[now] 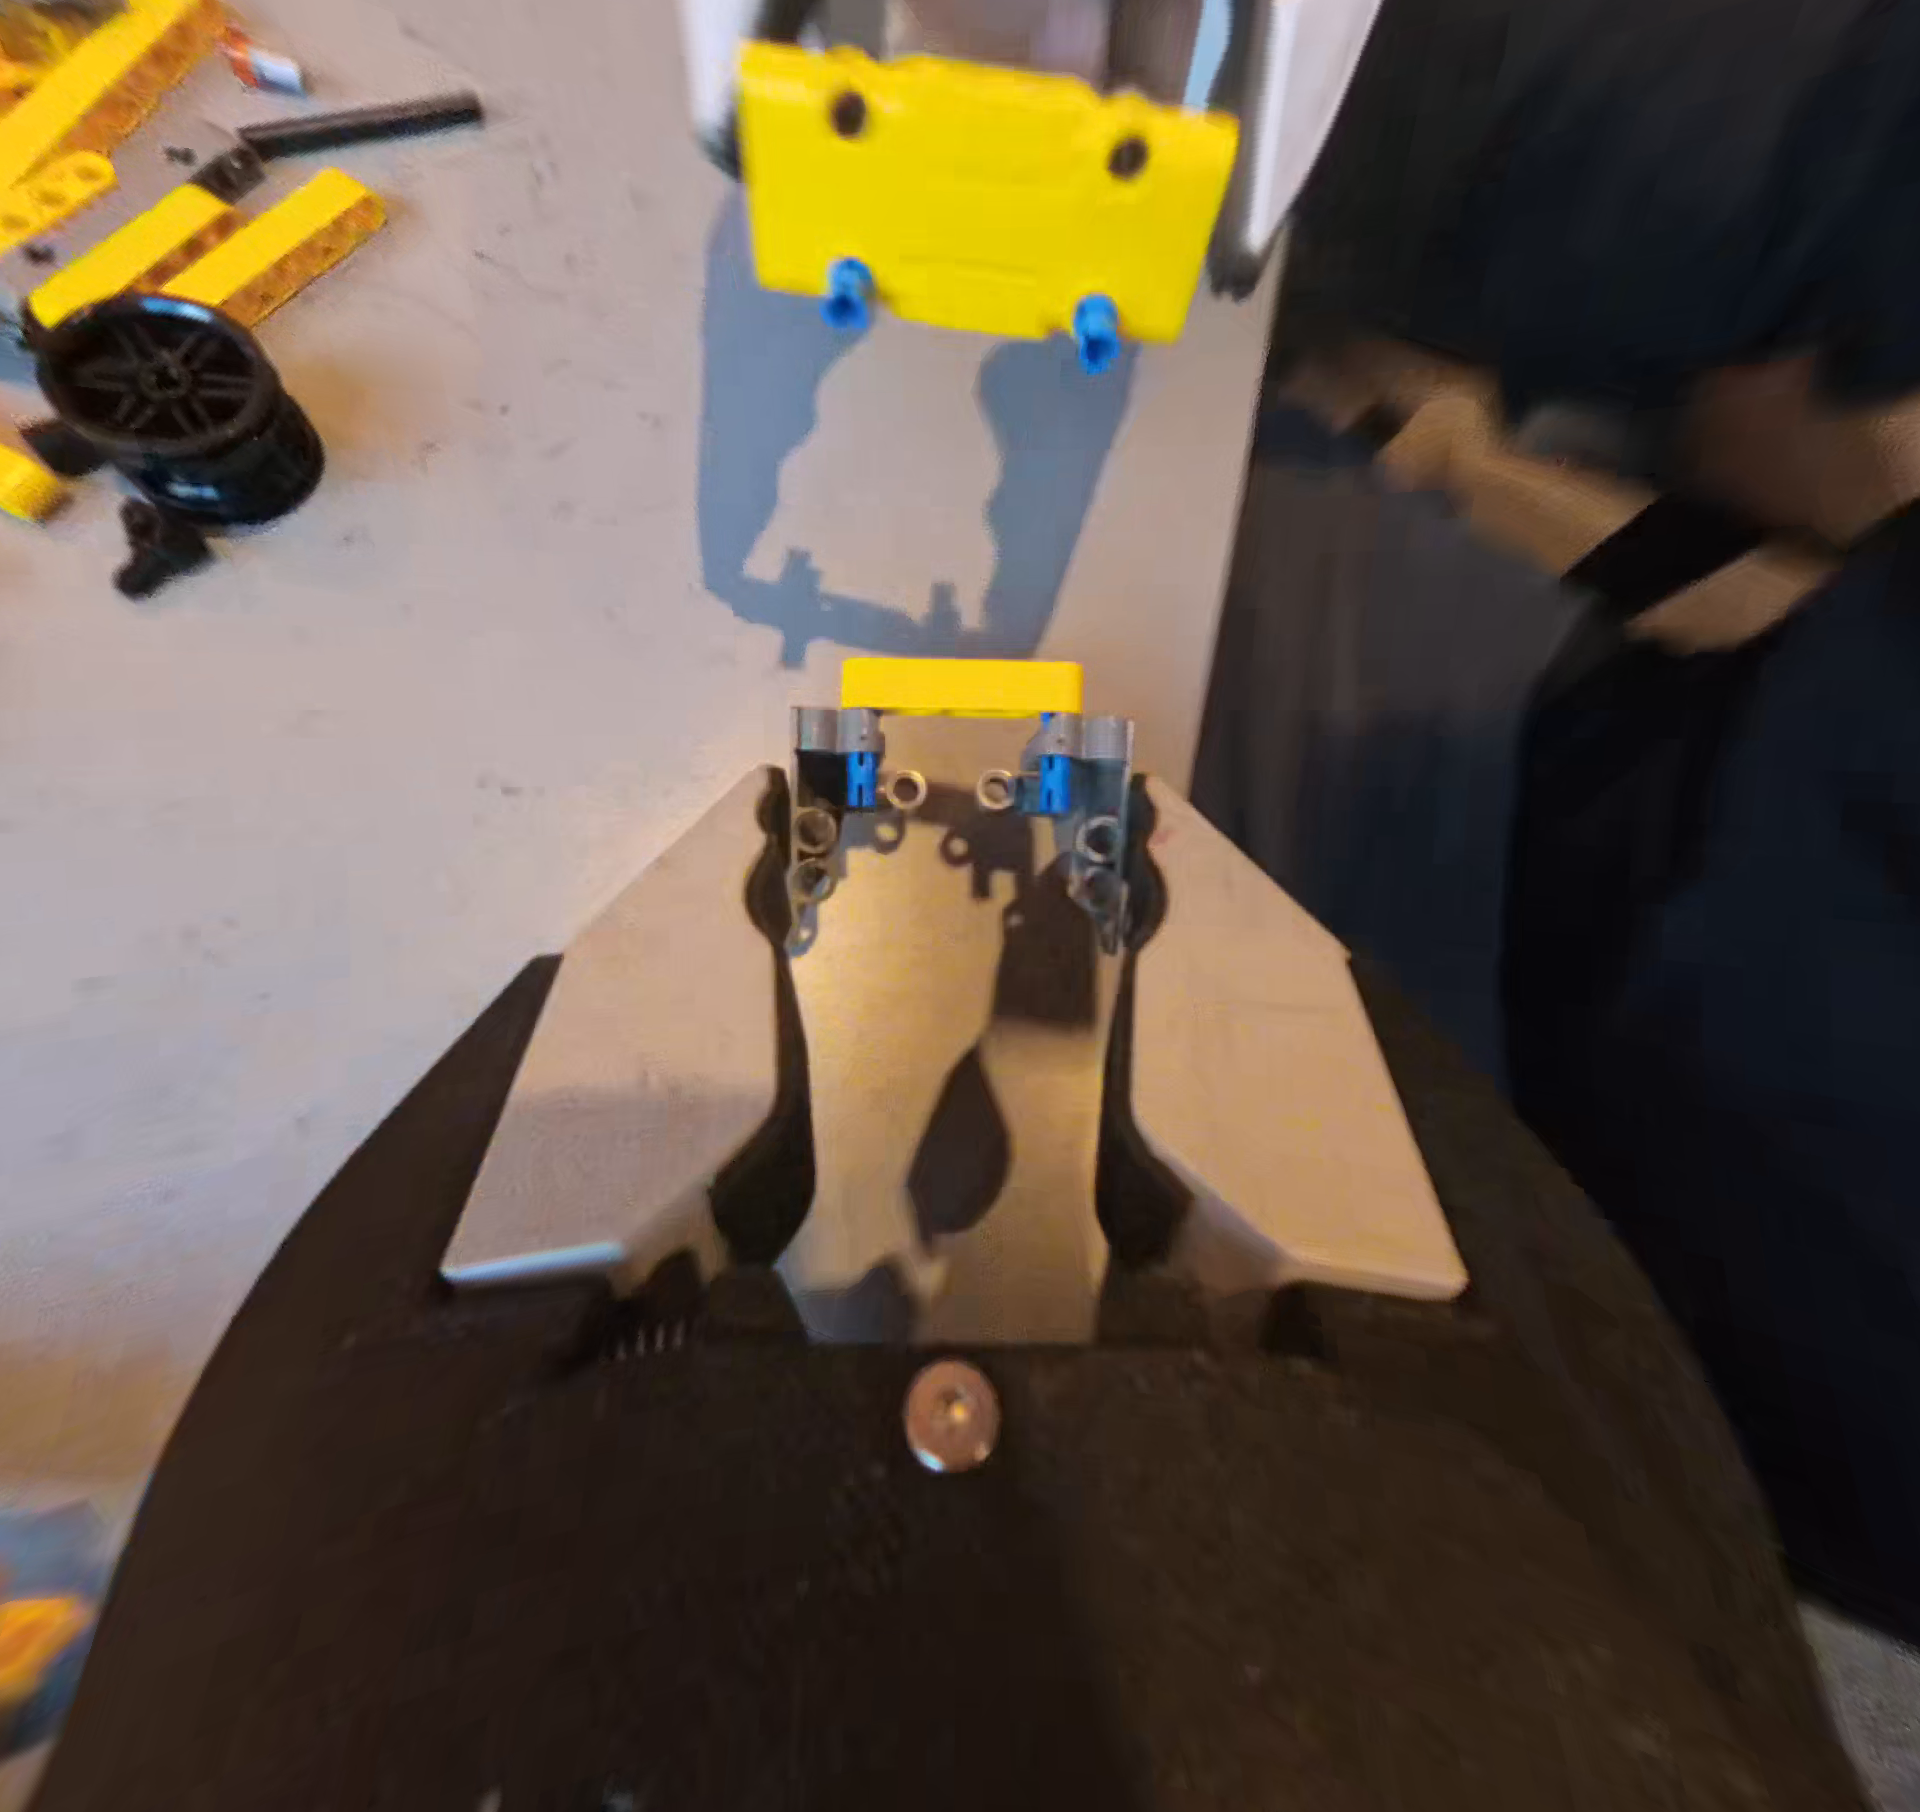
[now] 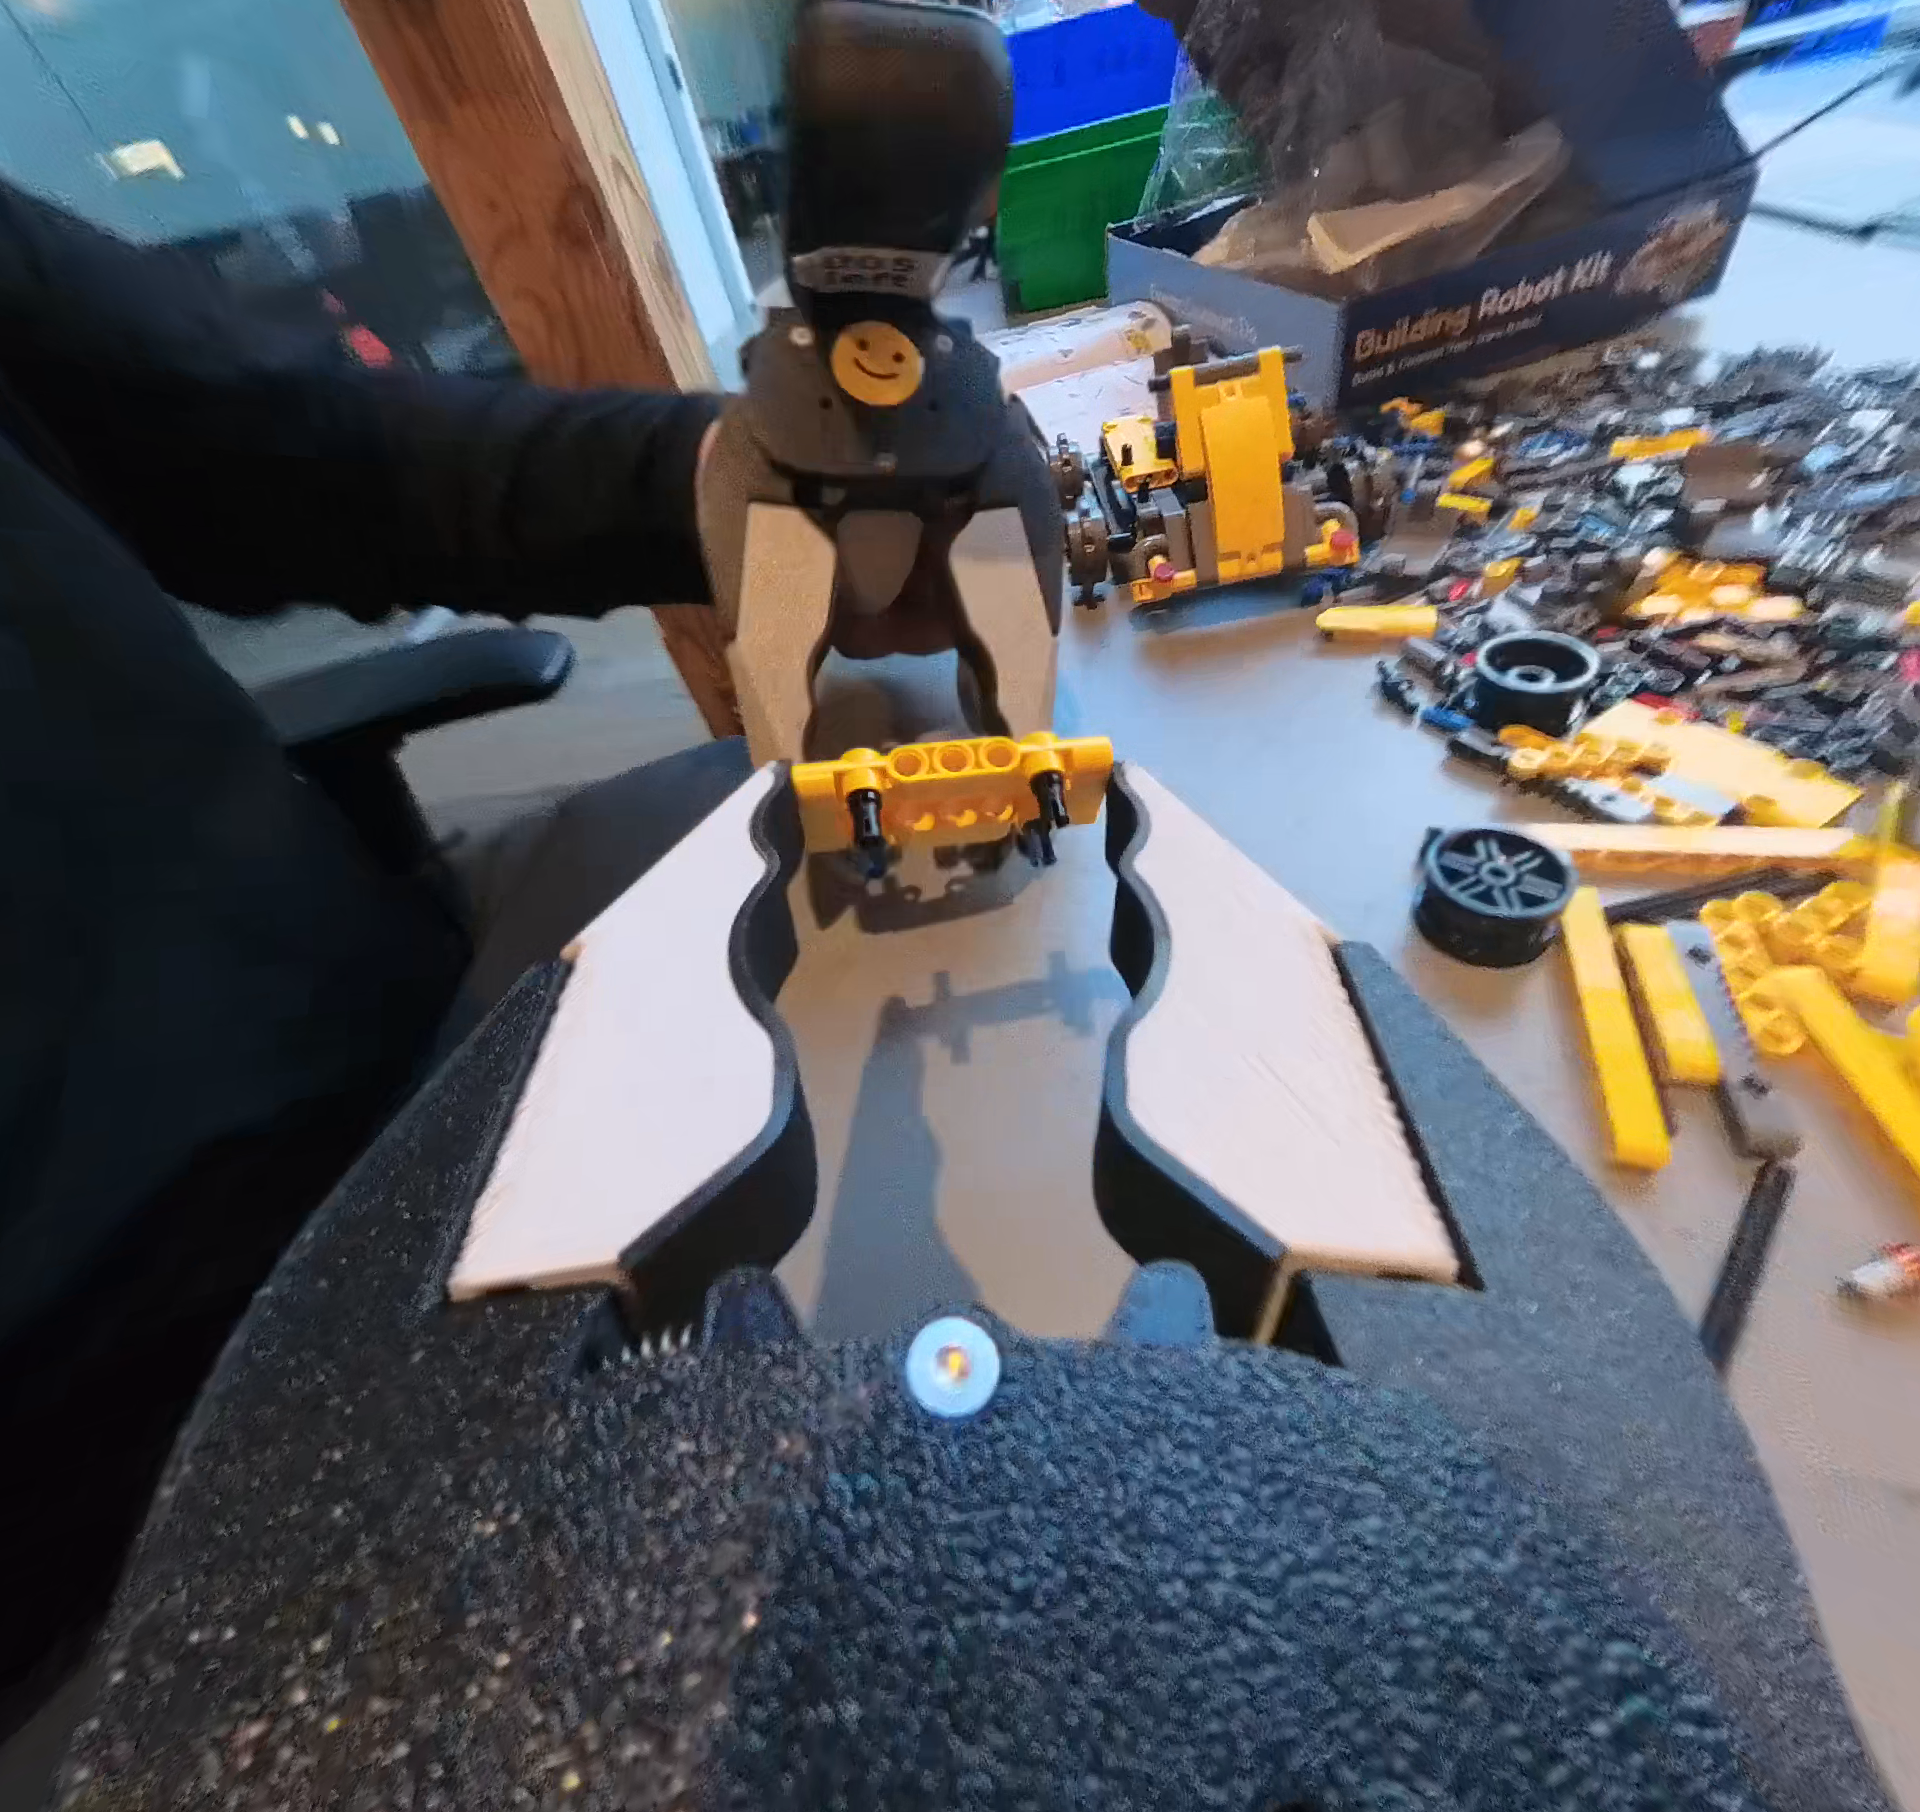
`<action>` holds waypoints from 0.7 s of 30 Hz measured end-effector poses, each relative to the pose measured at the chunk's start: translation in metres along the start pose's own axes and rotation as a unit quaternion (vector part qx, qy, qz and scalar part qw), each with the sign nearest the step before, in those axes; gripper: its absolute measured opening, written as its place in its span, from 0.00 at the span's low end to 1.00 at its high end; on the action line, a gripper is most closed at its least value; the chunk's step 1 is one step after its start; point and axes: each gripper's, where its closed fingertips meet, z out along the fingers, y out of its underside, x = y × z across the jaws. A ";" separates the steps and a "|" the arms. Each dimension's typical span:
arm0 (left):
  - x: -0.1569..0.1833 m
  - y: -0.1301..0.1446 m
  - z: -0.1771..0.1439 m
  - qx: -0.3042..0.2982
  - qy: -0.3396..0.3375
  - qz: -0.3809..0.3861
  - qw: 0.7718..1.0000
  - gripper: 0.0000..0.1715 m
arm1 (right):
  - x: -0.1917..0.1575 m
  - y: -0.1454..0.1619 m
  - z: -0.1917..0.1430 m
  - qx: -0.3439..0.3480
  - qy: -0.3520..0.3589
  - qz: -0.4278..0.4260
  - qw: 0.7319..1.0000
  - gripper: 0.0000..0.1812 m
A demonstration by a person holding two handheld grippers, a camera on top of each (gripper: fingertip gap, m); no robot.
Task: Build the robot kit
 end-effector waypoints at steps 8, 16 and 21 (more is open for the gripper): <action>0.008 -0.024 -0.027 0.134 0.221 -0.187 0.948 0.36 | -0.003 0.015 0.018 -0.056 -0.092 0.167 0.980 0.32; 0.000 -0.017 -0.015 0.094 0.182 -0.164 0.965 0.36 | 0.004 0.026 0.034 -0.094 -0.076 0.202 0.972 0.33; 0.002 -0.011 -0.009 0.067 0.175 -0.149 0.971 0.37 | 0.001 0.033 0.041 -0.124 -0.083 0.204 0.968 0.33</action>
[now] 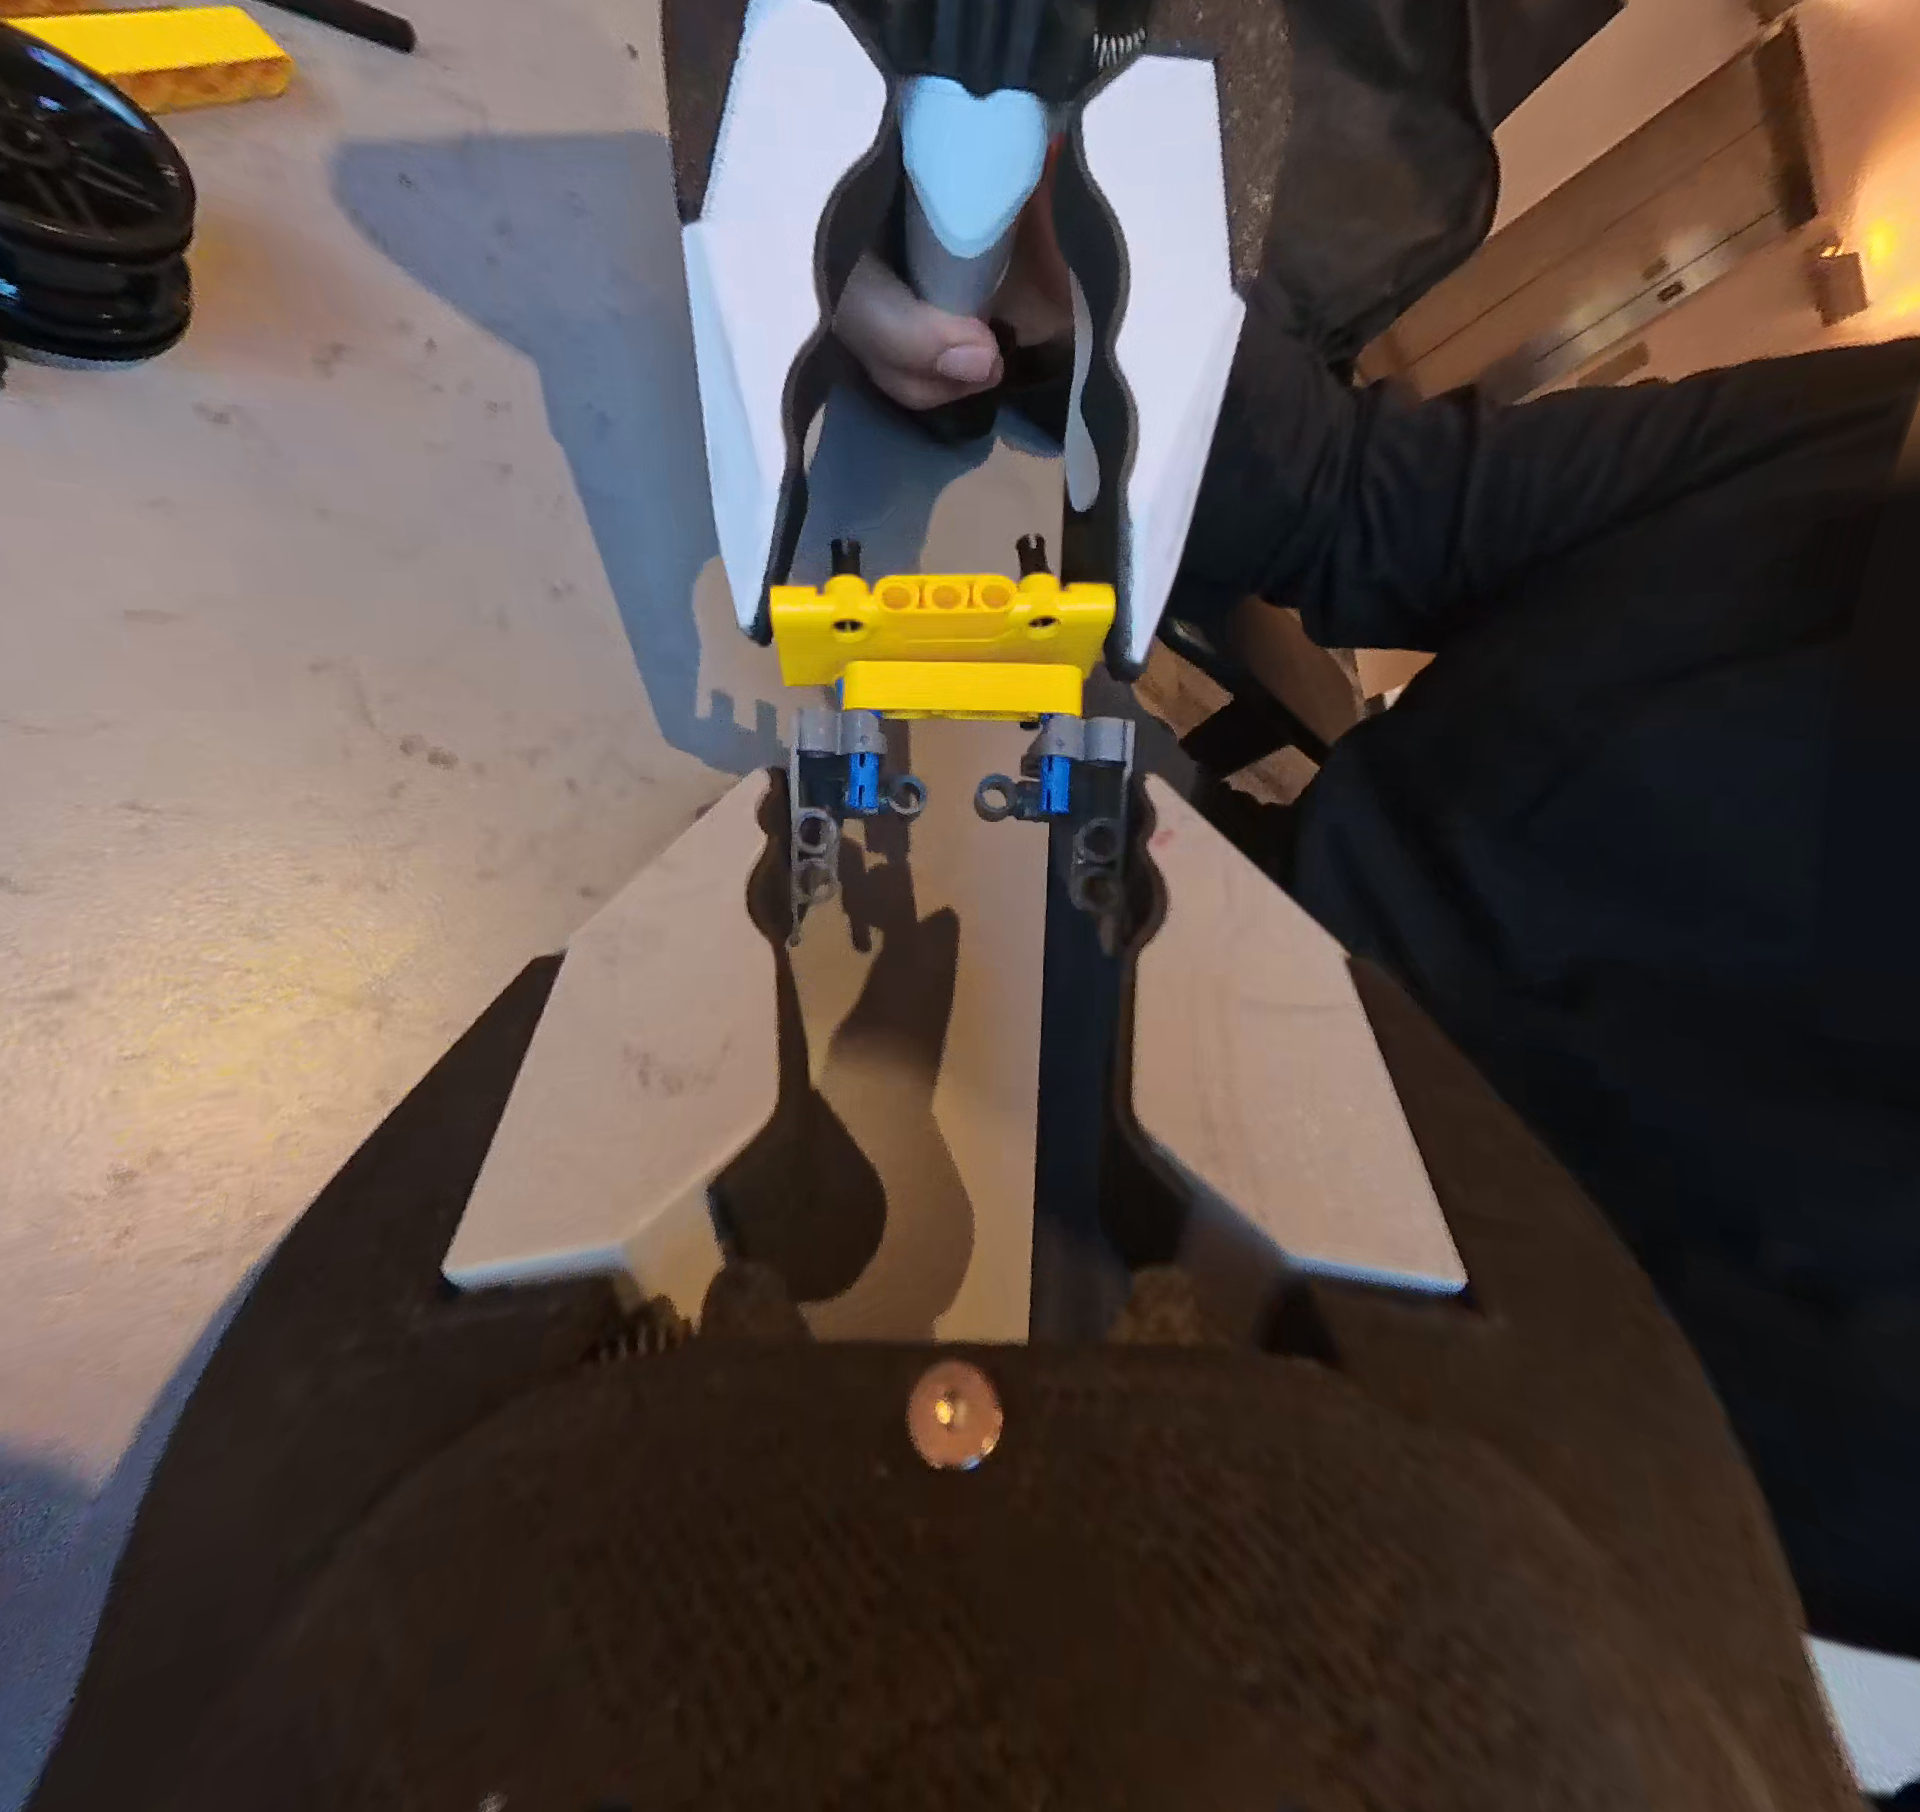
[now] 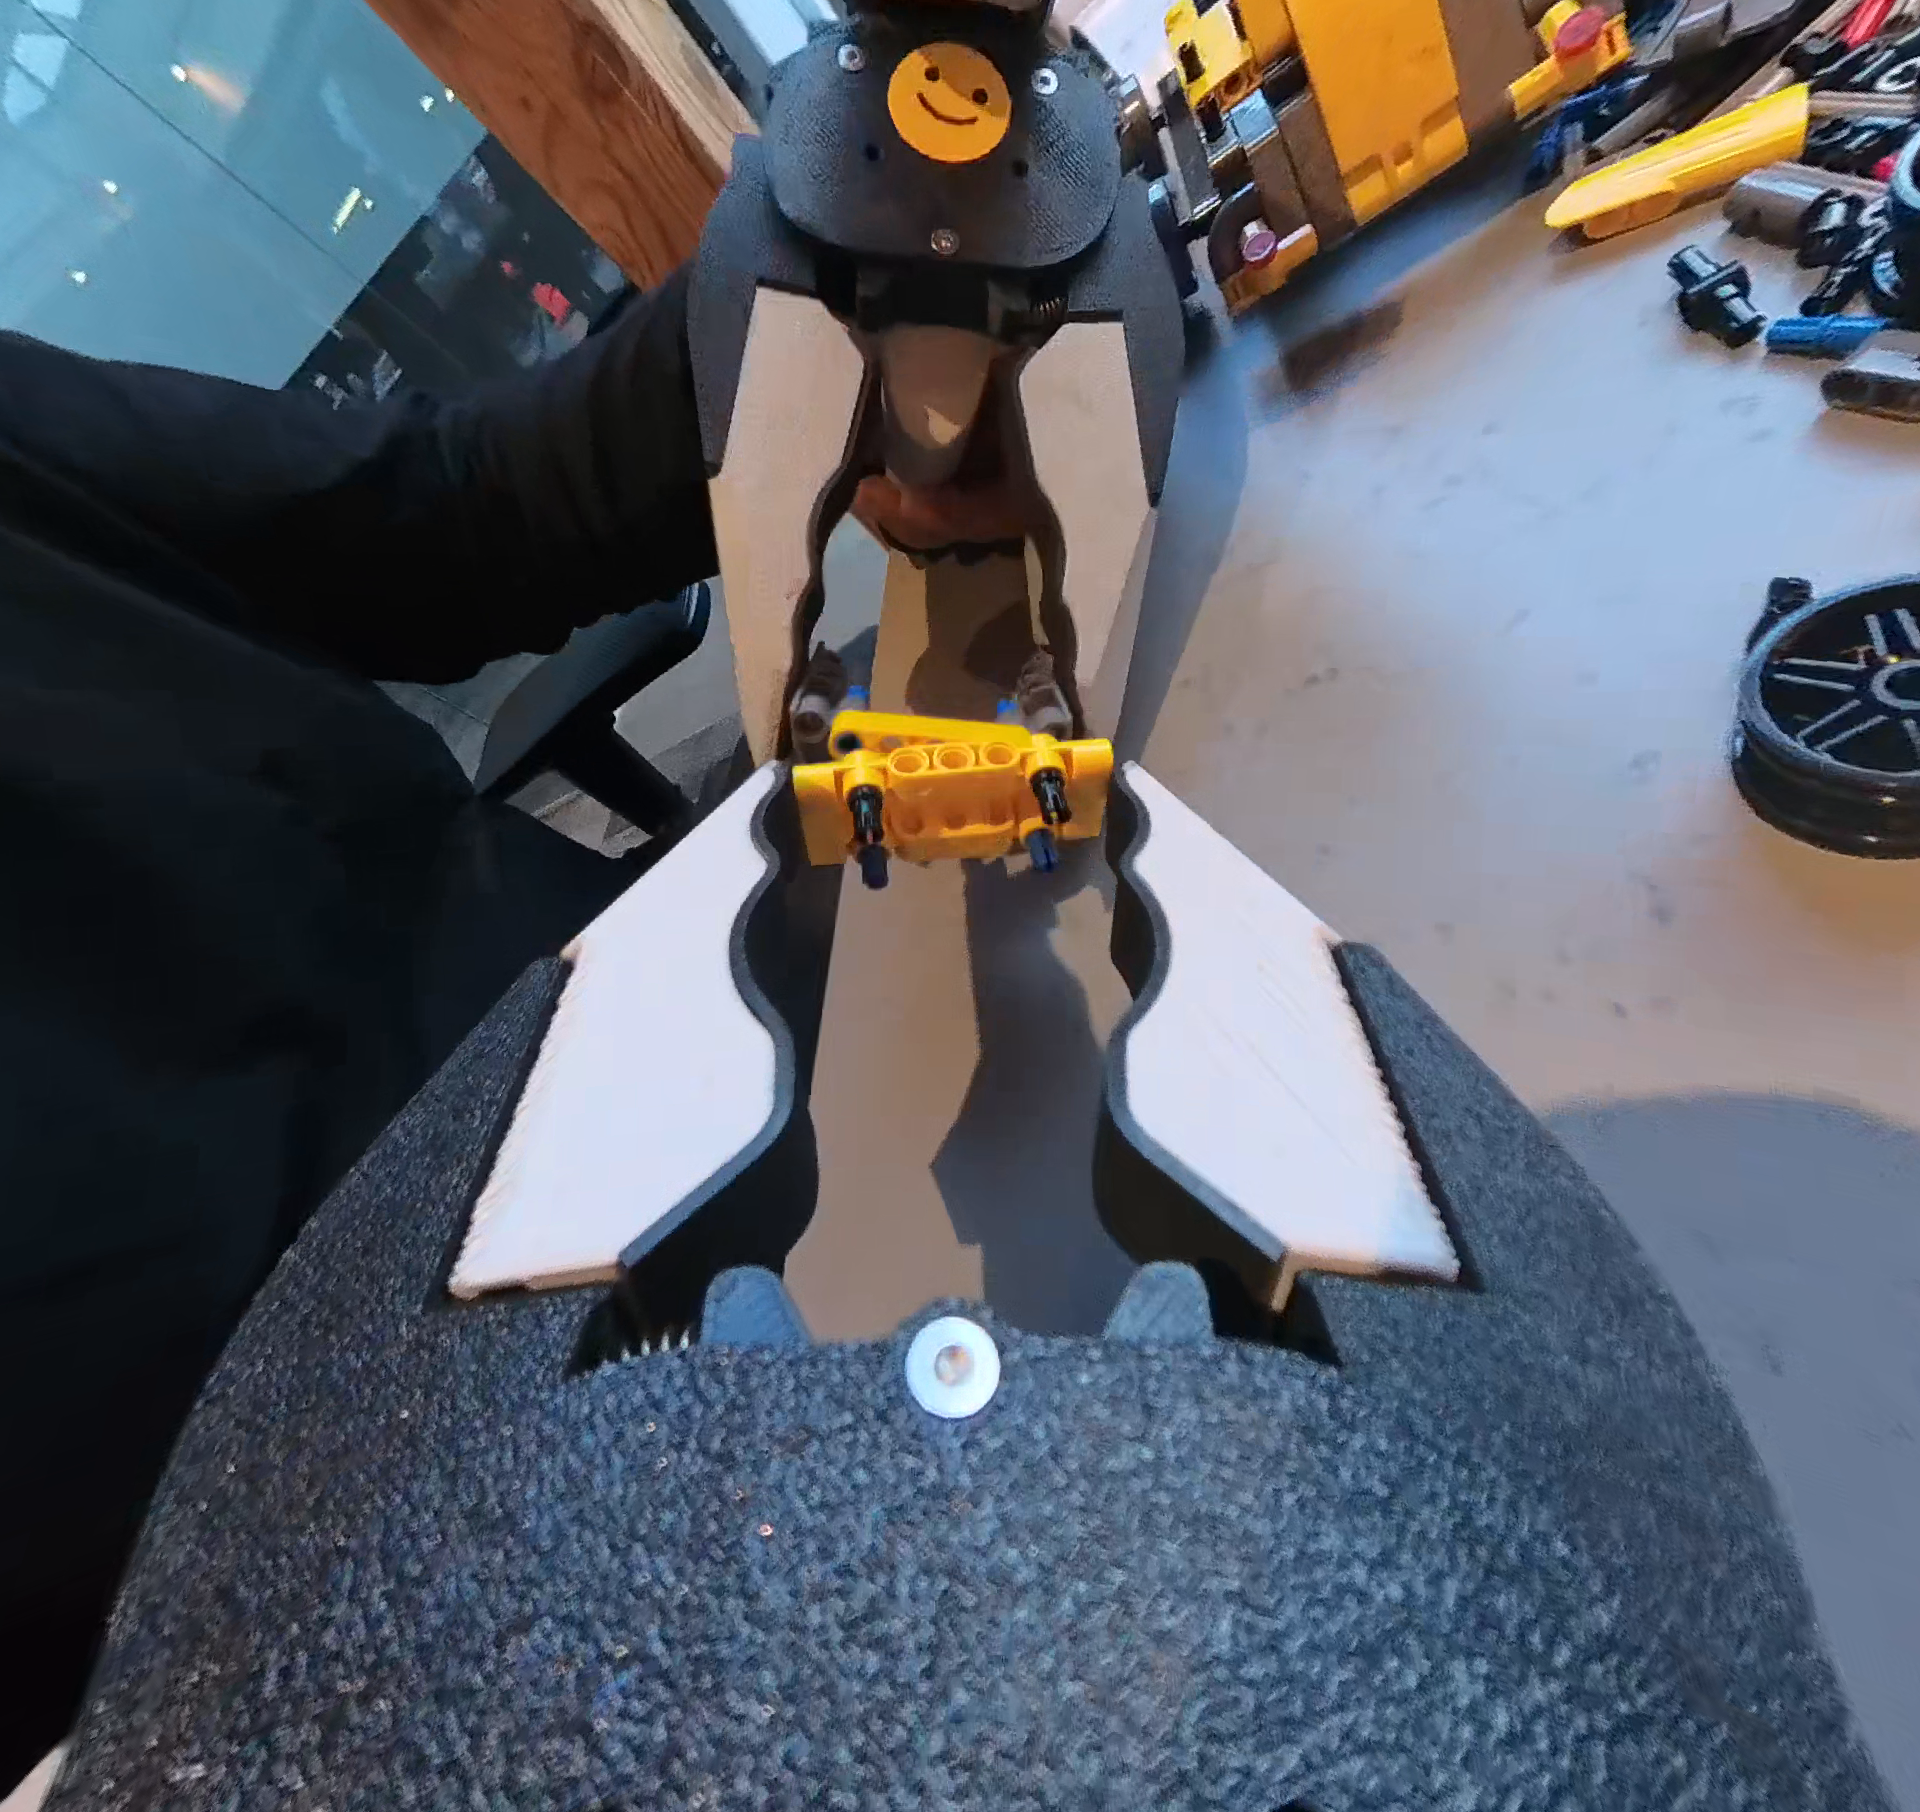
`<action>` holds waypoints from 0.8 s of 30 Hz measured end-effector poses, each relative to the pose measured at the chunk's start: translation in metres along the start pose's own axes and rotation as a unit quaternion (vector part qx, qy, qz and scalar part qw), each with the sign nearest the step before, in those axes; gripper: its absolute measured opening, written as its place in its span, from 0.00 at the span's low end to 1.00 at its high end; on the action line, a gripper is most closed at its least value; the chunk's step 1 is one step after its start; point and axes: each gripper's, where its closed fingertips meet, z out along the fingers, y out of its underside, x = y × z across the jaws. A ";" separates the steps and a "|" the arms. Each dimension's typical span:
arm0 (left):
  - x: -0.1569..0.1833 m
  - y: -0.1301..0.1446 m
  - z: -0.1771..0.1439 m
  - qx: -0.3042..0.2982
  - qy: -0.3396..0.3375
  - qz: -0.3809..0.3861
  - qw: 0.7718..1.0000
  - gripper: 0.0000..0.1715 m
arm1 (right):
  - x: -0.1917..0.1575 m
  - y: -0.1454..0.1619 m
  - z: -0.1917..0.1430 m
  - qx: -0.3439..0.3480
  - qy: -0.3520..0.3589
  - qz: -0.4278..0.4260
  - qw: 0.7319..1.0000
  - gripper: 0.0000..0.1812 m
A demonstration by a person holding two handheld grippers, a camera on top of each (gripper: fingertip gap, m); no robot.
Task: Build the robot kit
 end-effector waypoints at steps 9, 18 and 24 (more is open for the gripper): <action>0.002 0.002 0.001 -0.004 0.006 0.007 1.000 0.36 | -0.001 0.002 0.002 -0.003 -0.020 0.027 0.999 0.32; -0.004 0.000 0.000 0.011 -0.024 -0.003 1.000 0.36 | 0.000 0.002 0.003 0.003 -0.019 0.043 0.999 0.32; -0.005 -0.001 -0.002 0.017 -0.018 -0.014 1.000 0.36 | 0.002 0.001 0.005 0.002 -0.009 0.042 0.999 0.32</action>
